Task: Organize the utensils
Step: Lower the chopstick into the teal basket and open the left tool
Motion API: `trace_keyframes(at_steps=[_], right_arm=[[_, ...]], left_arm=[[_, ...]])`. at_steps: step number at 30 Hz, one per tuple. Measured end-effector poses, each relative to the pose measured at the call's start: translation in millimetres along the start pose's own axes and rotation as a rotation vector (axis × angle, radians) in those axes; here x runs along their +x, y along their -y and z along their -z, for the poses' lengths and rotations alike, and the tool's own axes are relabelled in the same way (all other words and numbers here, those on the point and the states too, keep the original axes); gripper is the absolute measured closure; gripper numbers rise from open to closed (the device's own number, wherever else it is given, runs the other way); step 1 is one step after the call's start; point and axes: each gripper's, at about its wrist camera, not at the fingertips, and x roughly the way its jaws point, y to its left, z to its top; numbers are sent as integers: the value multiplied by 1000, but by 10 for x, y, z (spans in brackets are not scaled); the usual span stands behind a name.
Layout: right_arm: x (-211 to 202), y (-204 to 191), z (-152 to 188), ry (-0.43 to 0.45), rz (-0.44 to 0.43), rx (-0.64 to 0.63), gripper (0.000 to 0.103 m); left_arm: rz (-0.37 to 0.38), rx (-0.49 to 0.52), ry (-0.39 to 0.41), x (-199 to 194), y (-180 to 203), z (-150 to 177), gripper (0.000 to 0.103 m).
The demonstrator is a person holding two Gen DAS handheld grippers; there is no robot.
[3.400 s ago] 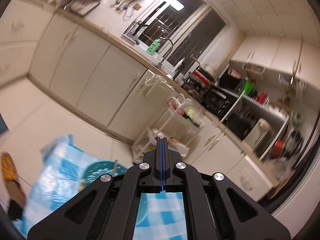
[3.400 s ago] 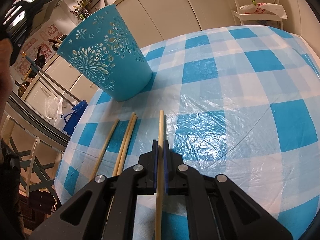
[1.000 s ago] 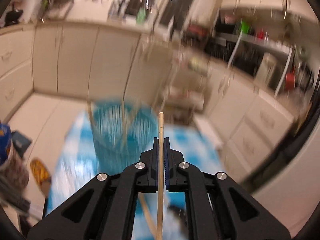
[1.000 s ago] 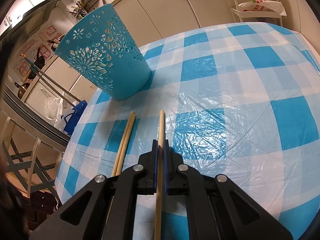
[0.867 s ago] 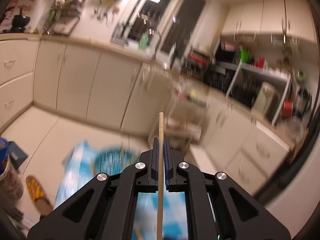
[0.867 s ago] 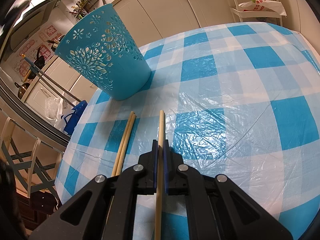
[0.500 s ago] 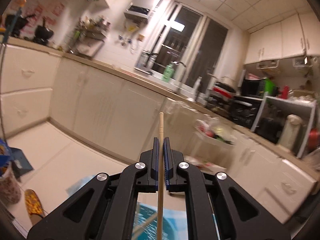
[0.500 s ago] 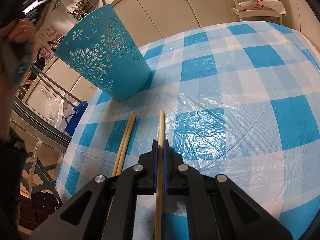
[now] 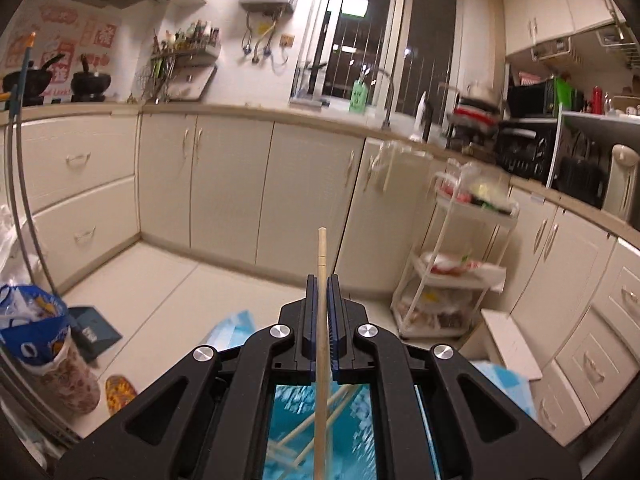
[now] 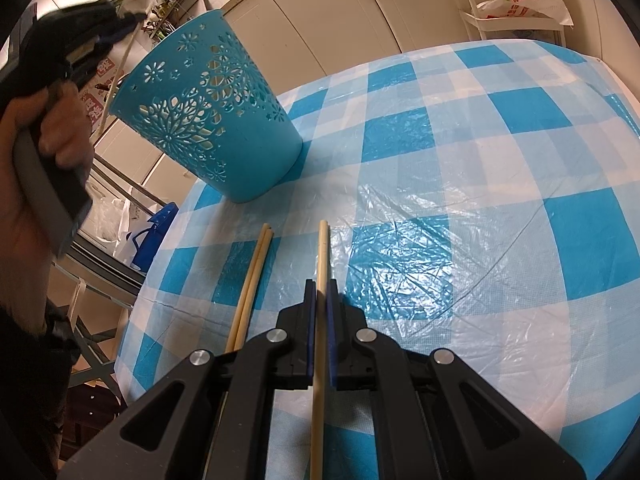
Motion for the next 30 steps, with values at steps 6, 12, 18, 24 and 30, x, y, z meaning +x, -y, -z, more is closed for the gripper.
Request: trace_keyframes(at_steps=[6, 12, 18, 24, 30], right_arm=[[-2, -15, 1, 1, 6, -5, 97], [-3, -14, -1, 2, 9, -4, 97], [-1, -6, -4, 3, 7, -2, 97], [3, 7, -3, 5, 4, 4, 97], [5, 13, -1, 4, 0, 5, 97]], left_arm=[[6, -19, -64, -54, -160, 149, 98], [57, -87, -72, -90, -275, 57, 99], [99, -126, -95, -58, -337, 53, 99], [82, -161, -95, -75, -479, 127, 99], [37, -192, -179, -16, -682, -236, 74]])
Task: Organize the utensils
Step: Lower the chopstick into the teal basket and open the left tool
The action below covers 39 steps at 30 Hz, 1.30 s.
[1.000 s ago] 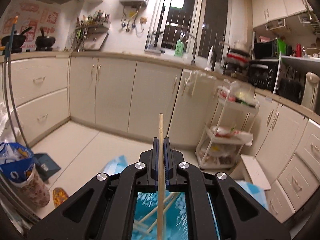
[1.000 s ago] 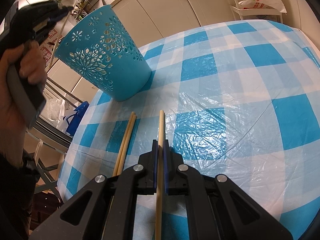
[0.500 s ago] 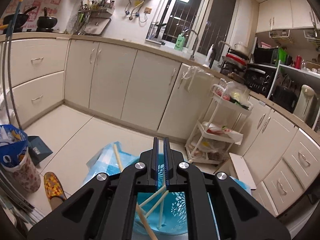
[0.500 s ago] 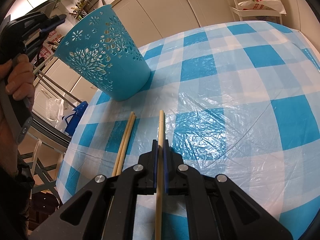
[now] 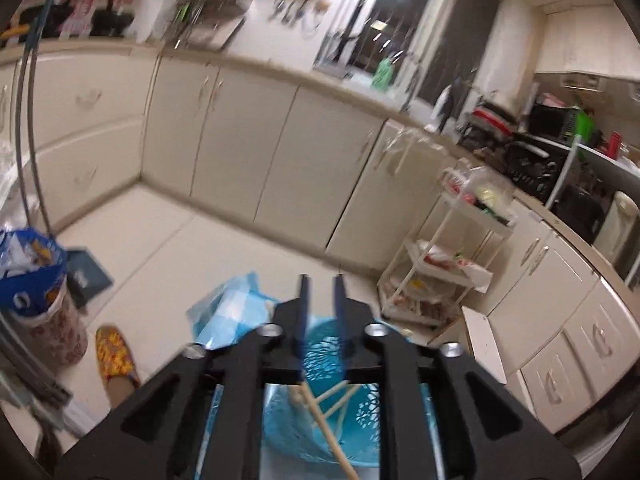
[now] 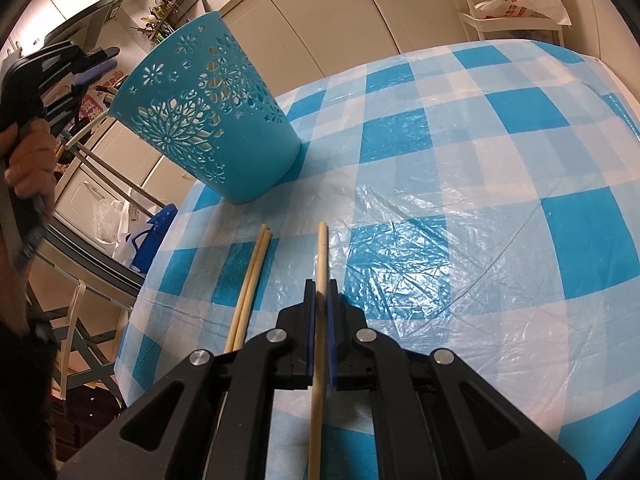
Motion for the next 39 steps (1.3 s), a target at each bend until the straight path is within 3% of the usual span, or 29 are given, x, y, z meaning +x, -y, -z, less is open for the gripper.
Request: trace_keyframes(at_steps=[2, 6, 8, 17, 19, 20, 34, 39], right_arm=[[-3, 4, 1, 0, -3, 2, 97], [-8, 8, 3, -1, -11, 8, 97], [-9, 5, 4, -1, -11, 6, 97], [-10, 2, 7, -1, -6, 3, 97], [-9, 2, 6, -1, -5, 2, 97], [-8, 2, 6, -1, -5, 2, 97], [-12, 5, 5, 1, -4, 4, 97], [-12, 7, 4, 0, -5, 3, 97]], left_arm=[[-16, -69, -104, 138, -168, -151, 65], [4, -162, -260, 381, -443, -224, 63], [-5, -150, -314, 488, -469, -196, 63], [9, -117, -435, 884, -478, -95, 62], [28, -116, -434, 910, -473, -87, 79], [38, -111, -435, 916, -473, -101, 94], [192, -100, -211, 177, 41, -425, 99], [195, -69, -120, 0, 237, -576, 99]])
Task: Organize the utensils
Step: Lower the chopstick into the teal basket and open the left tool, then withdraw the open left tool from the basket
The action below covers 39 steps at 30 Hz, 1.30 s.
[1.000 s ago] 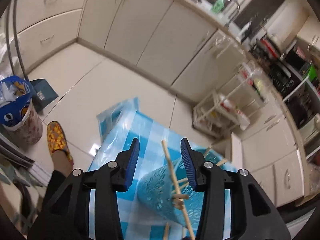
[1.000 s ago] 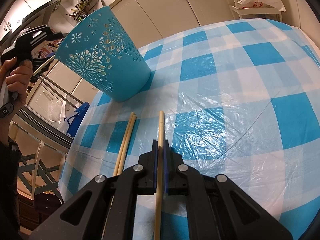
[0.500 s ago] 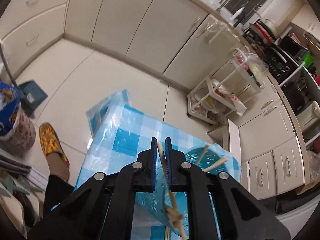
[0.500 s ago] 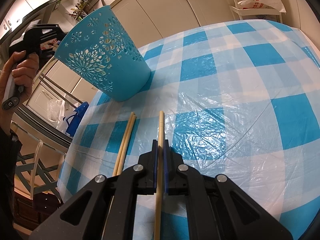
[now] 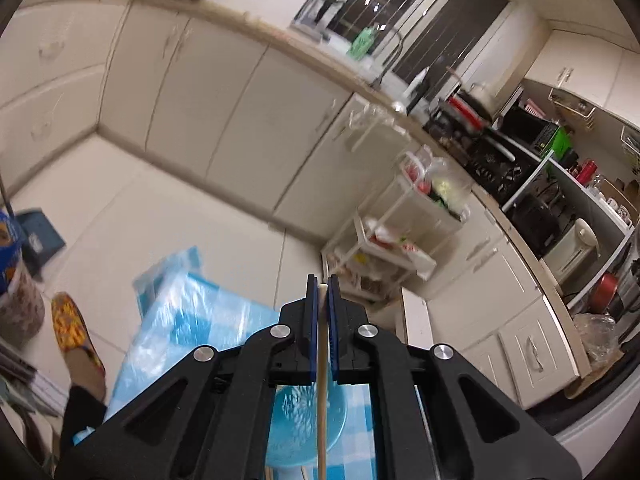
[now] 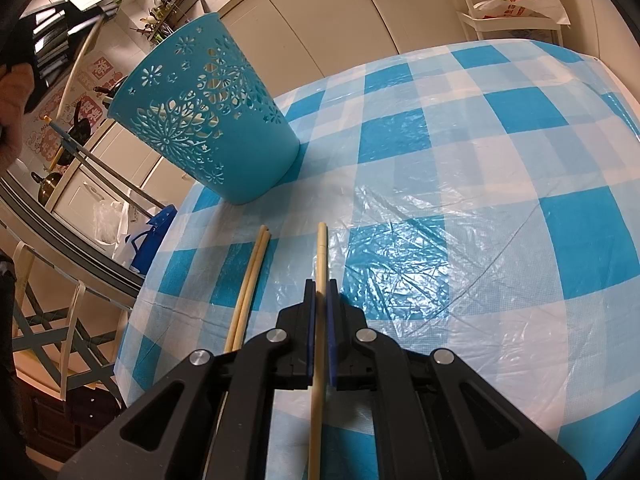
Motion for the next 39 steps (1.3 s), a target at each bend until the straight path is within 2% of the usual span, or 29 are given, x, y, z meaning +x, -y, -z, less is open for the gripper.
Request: trace_keyframes(at_steps=[3, 6, 10, 16, 19, 22, 23, 27, 30, 34, 37, 39], right_arm=[[0, 0, 1, 0, 0, 0, 97], [1, 1, 0, 0, -1, 1, 97], [3, 2, 1, 0, 0, 0, 97], [5, 10, -6, 1, 2, -1, 97], [5, 10, -5, 0, 2, -1, 97], [5, 7, -5, 0, 5, -3, 97], [7, 7, -7, 0, 7, -5, 97], [15, -13, -11, 0, 21, -16, 97], [24, -43, -17, -3, 39, -29, 97], [32, -131, -5, -2, 93, -73, 97], [61, -255, -2, -14, 165, -140, 96], [103, -366, -17, -38, 219, -204, 94]], left_arm=[[-14, 54, 153, -162, 120, -71, 99], [-80, 162, 331, -242, 269, 2, 99], [-149, 253, 408, -131, 366, 228, 99], [-217, 349, 309, 61, 388, 553, 98], [-219, 353, 261, 64, 326, 630, 87], [-211, 322, 270, -126, 224, 697, 69], [-209, 299, 292, -291, 170, 733, 60], [-203, 269, 380, -797, 4, 1018, 45], [-219, 267, 386, -1015, -193, 1369, 37], [-238, 173, 251, -865, -642, 1750, 36], [-240, 80, 149, -670, -992, 1966, 36], [-224, 55, 112, -574, -1107, 2039, 36]])
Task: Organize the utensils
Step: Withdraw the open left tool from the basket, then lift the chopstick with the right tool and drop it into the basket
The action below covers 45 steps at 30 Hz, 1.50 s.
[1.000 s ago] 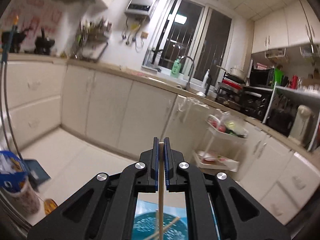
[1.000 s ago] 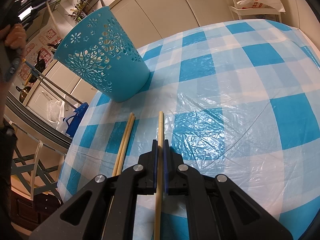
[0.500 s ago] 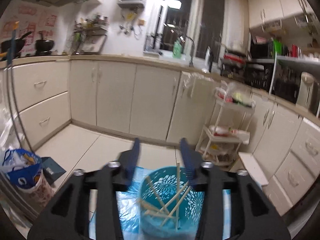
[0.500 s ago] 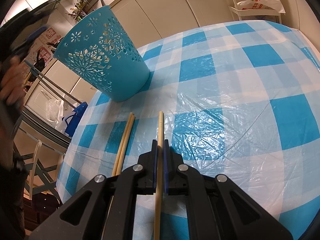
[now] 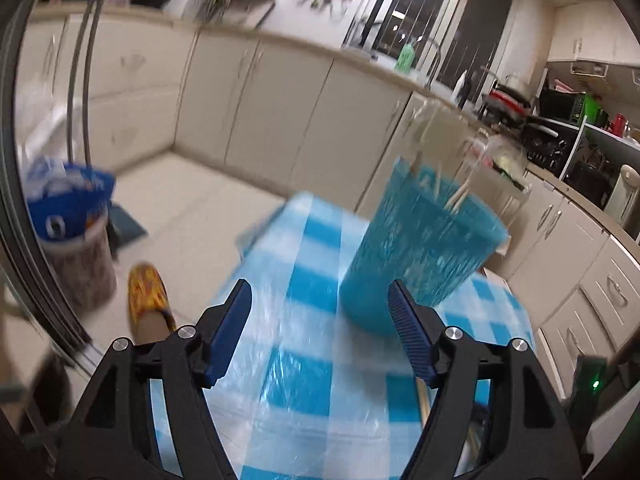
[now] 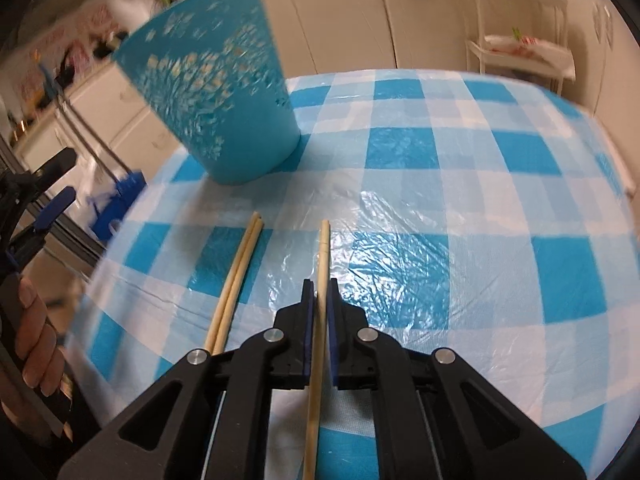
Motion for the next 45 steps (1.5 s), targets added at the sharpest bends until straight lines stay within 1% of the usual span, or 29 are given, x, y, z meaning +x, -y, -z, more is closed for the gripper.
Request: trace_keyframes(at_steps=[2, 5, 6, 8, 10, 11, 12, 13, 15, 16, 19, 23, 27, 32, 36, 38, 41, 43, 45], right_arm=[[26, -100, -26, -19, 39, -55, 86], [65, -263, -18, -23, 133, -149, 86], [67, -279, -17, -23, 141, -156, 87], [68, -277, -18, -26, 126, -146, 94], [67, -273, -5, -17, 127, -133, 95], [65, -268, 0, -11, 123, -120, 96], [58, -240, 16, 0, 110, -96, 96], [54, -222, 16, 10, 98, -76, 97], [33, -135, 35, 33, 48, -5, 97], [26, -89, 45, 41, 25, 29, 97], [7, -2, 51, 54, -13, 114, 97], [-90, -22, 73, 76, -44, 154, 97], [-331, -95, 14, 124, -64, 157, 97], [-820, -171, -292, 257, -141, 189, 97], [-1156, -304, -713, 373, -219, 187, 97], [-1250, -386, -928, 412, -250, 168, 97], [-1306, -532, -1253, 465, -273, 131, 97], [-1288, -641, -1515, 508, -271, 113, 97], [-1252, -701, -1691, 544, -254, 100, 97]], left_arm=[[16, -24, -24, 77, -60, 50, 36], [31, -61, -37, 134, -138, 114, 36], [32, -69, -39, 157, -152, 142, 36], [20, -85, -43, 195, -212, 214, 36], [1, -106, -50, 240, -255, 303, 36], [7, -117, -41, 230, -265, 298, 36], [3, -127, -11, 189, -280, 285, 36], [3, -137, 0, 168, -292, 280, 36], [-3, -160, -8, 186, -330, 280, 36], [2, -170, 3, 171, -346, 282, 36], [11, -169, 8, 166, -342, 279, 35], [19, -173, -1, 185, -335, 279, 35], [30, -177, 1, 184, -344, 292, 34], [37, -184, -5, 195, -357, 303, 33], [32, -179, -17, 219, -347, 303, 33], [31, -179, -20, 226, -344, 302, 33], [31, -178, -24, 234, -342, 303, 33], [34, -178, -24, 238, -344, 304, 33], [38, -179, -25, 243, -348, 305, 33]])
